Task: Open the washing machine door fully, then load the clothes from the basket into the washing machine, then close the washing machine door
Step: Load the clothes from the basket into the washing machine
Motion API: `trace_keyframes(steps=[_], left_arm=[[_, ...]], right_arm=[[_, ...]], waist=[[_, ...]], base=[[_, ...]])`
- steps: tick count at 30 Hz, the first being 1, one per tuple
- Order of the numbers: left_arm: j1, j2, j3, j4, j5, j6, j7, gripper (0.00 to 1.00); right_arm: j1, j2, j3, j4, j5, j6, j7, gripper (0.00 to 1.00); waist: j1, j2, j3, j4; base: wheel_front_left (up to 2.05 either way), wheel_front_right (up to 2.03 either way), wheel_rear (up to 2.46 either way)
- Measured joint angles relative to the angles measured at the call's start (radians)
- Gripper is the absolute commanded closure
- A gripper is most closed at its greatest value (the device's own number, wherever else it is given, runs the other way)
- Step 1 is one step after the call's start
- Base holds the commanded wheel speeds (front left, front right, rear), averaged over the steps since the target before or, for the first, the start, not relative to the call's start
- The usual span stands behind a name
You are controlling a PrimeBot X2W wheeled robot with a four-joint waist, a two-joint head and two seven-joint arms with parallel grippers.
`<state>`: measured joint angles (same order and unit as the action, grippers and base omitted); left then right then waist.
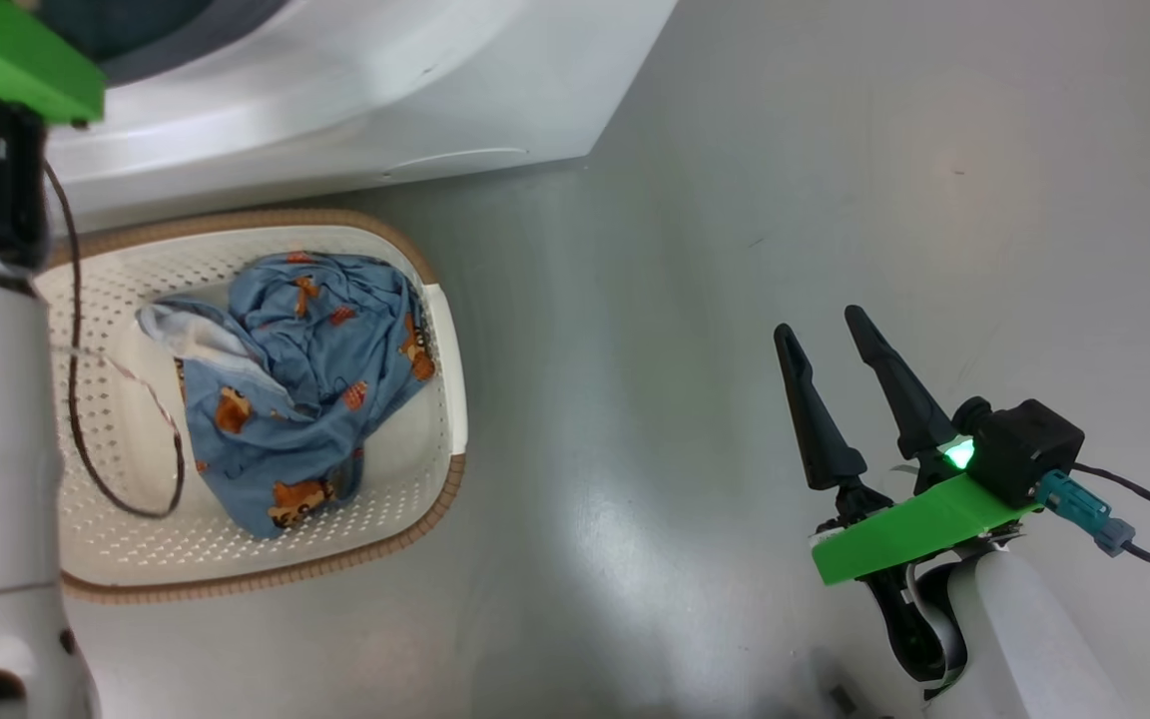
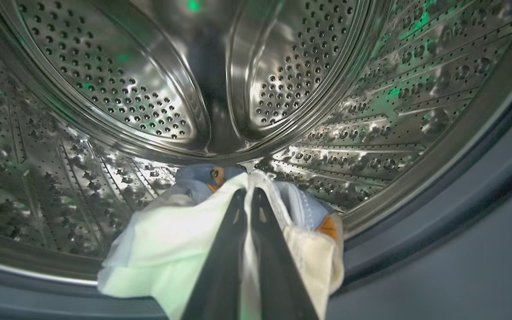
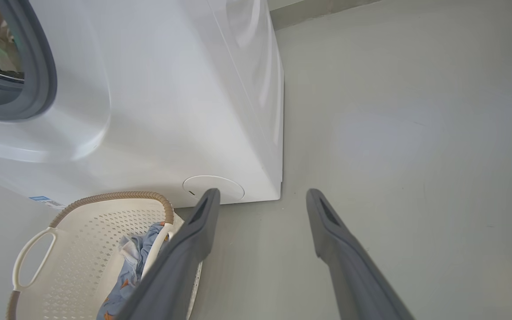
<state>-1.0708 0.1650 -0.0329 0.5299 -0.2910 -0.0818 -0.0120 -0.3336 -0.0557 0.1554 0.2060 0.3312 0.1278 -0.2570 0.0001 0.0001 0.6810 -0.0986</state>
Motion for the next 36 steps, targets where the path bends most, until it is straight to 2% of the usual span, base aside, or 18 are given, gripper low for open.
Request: trace_keyframes(steps=[4, 7, 16, 22, 30, 36], left_arm=[[-0.048, 0.019, -0.009, 0.049, 0.008, -0.011, -0.081, 1.00], [-0.078, 0.029, -0.014, 0.081, 0.008, -0.016, -0.100, 1.00], [-0.212, 0.060, -0.028, 0.183, 0.007, -0.028, -0.121, 1.00], [-0.288, 0.077, -0.032, 0.219, 0.007, -0.029, -0.161, 1.00], [-0.403, 0.129, -0.053, 0.234, 0.021, -0.037, -0.218, 1.00], [-0.480, 0.152, -0.066, 0.274, 0.025, -0.038, -0.226, 1.00]], right_arm=[[0.000, 0.000, 0.003, -0.001, 0.026, 0.000, 0.000, 0.00], [0.000, 0.000, 0.007, -0.001, 0.028, 0.000, 0.000, 0.00], [0.000, 0.000, 0.021, -0.007, 0.041, 0.000, 0.000, 0.00], [0.000, 0.000, 0.032, -0.013, 0.049, 0.000, 0.000, 0.00], [0.000, 0.001, 0.053, -0.021, 0.052, 0.000, 0.000, 0.00], [0.000, 0.002, 0.061, -0.026, 0.059, 0.000, 0.000, 0.00]], waist=[[0.0000, 0.0000, 0.008, -0.010], [0.0000, 0.0000, 0.014, -0.016], [0.0000, 0.0000, 0.060, -0.039], [0.0000, 0.0000, 0.104, -0.053], [0.0000, 0.0000, 0.158, -0.078], [0.0000, 0.0000, 0.189, -0.096]], base=[[0.00, 0.00, 0.00], [0.00, 0.00, 0.00], [0.00, 0.00, 0.00], [0.00, 0.00, 0.00], [0.00, 0.00, 0.00], [0.00, 0.00, 0.00]])
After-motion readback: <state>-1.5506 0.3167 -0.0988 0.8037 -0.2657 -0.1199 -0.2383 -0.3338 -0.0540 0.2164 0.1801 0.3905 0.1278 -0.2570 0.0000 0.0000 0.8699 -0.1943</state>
